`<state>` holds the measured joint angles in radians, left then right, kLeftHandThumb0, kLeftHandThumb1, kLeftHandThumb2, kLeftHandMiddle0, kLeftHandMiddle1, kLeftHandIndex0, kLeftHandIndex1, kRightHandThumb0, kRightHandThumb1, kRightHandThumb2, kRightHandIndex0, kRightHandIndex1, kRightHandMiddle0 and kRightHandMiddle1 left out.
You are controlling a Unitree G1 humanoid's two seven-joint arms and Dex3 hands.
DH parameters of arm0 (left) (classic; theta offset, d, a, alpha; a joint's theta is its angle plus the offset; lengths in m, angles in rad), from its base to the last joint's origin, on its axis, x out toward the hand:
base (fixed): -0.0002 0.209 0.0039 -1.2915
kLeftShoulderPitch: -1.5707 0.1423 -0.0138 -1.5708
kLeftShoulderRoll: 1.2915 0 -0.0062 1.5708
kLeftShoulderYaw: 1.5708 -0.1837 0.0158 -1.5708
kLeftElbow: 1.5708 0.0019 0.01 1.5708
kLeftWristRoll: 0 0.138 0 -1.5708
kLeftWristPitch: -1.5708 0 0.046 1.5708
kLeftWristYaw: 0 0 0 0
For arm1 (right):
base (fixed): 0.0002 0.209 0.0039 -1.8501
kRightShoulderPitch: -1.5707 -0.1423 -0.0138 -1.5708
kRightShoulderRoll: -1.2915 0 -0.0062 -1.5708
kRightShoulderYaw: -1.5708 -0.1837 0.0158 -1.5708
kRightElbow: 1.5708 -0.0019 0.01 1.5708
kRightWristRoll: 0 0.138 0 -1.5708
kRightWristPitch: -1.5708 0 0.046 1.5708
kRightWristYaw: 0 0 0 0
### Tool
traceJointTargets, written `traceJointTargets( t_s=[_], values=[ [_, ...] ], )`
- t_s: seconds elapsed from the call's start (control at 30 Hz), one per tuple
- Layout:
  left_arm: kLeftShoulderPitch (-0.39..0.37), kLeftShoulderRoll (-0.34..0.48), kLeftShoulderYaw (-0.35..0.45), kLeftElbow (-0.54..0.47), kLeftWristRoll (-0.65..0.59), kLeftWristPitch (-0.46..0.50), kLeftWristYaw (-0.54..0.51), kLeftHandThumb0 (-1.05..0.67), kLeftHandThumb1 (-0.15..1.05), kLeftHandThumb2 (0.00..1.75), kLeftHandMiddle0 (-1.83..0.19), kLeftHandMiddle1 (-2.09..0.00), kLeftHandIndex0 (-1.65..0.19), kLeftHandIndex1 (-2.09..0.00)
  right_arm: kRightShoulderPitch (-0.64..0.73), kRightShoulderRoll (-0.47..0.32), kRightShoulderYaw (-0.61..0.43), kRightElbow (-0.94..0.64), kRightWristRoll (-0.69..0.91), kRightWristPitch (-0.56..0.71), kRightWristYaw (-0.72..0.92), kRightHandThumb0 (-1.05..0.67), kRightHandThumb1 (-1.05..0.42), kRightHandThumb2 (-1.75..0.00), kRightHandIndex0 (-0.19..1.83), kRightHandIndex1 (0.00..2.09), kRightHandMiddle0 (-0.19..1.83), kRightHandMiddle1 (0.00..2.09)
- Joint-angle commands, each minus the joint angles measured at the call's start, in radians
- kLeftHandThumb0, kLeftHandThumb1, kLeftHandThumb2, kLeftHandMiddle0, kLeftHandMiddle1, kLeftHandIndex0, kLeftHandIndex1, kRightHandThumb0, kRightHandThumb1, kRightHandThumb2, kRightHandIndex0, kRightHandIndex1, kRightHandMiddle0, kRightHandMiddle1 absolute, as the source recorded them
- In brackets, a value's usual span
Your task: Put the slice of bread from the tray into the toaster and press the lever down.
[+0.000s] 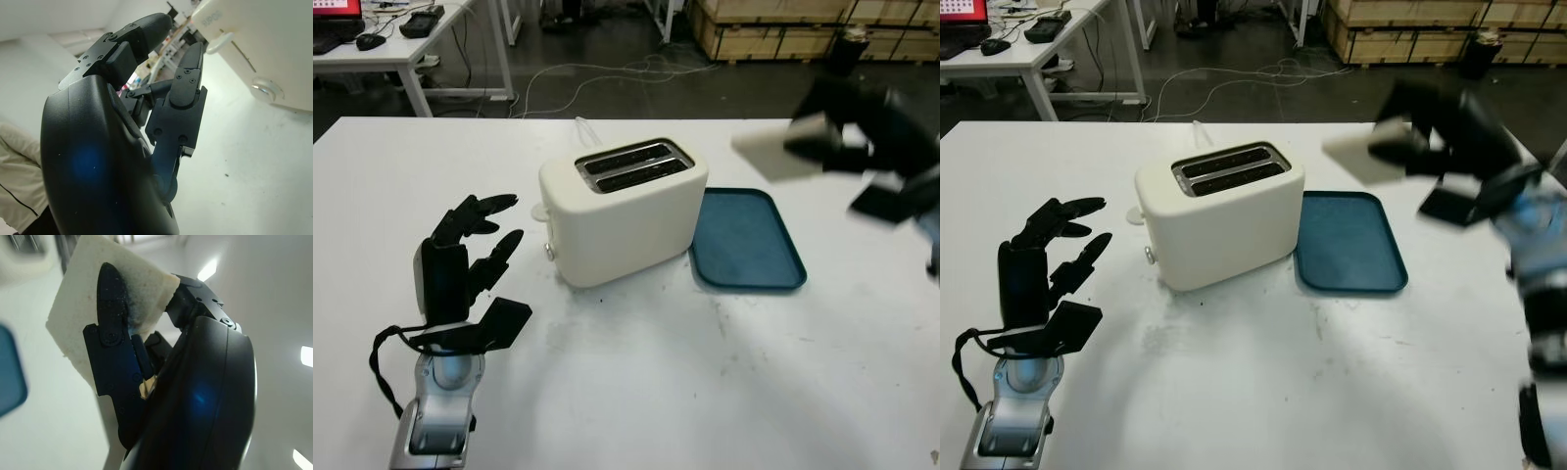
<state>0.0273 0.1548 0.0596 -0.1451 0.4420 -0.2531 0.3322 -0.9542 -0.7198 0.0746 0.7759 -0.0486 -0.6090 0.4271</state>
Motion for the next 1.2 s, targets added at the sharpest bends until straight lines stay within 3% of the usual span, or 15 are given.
traceJointTargets(
  t_s=[0.0, 0.17, 0.33, 0.53, 0.8, 1.17],
  values=[
    [-0.005, 0.002, 0.0, -0.014, 0.002, 0.004, -0.007, -0.24, 0.92, 0.06, -0.48, -1.25, -0.67, -0.57, -0.098, 0.046, -0.009, 0.085, 0.03, 0.007, 0.08, -0.49, -0.92, -0.22, 1.0, 1.75, 0.81, 1.74],
    [-0.006, 0.004, 0.001, -0.018, 0.01, 0.009, -0.006, -0.25, 0.92, 0.05, -0.48, -1.25, -0.67, -0.57, -0.298, 0.138, -0.008, 0.253, 0.018, 0.019, 0.19, -0.48, -0.92, -0.2, 1.07, 1.75, 0.87, 1.74],
    [-0.004, 0.002, 0.0, -0.016, 0.006, 0.004, -0.004, -0.23, 0.92, 0.05, -0.49, -1.24, -0.68, -0.57, -0.403, 0.229, -0.005, 0.365, 0.001, 0.096, 0.234, -0.52, -0.92, -0.26, 1.11, 1.75, 0.93, 1.75],
    [-0.001, -0.001, 0.001, -0.023, 0.006, 0.012, -0.004, -0.24, 0.92, 0.05, -0.49, -1.22, -0.68, -0.56, -0.426, 0.311, 0.041, 0.43, -0.095, 0.088, 0.157, -0.49, -0.92, -0.34, 1.1, 1.75, 0.91, 1.75],
    [0.002, -0.002, -0.001, -0.019, 0.016, 0.008, 0.006, -0.23, 0.92, 0.05, -0.49, -1.23, -0.69, -0.56, -0.414, 0.398, 0.057, 0.507, -0.149, 0.161, 0.145, -0.61, -0.92, -0.32, 1.05, 1.75, 0.88, 1.75],
    [0.009, -0.012, -0.003, -0.022, 0.011, 0.014, 0.006, -0.24, 0.92, 0.06, -0.49, -1.22, -0.69, -0.54, -0.365, 0.435, 0.137, 0.52, -0.269, 0.15, 0.063, -0.51, -0.92, -0.37, 1.06, 1.75, 0.85, 1.75]
  ],
)
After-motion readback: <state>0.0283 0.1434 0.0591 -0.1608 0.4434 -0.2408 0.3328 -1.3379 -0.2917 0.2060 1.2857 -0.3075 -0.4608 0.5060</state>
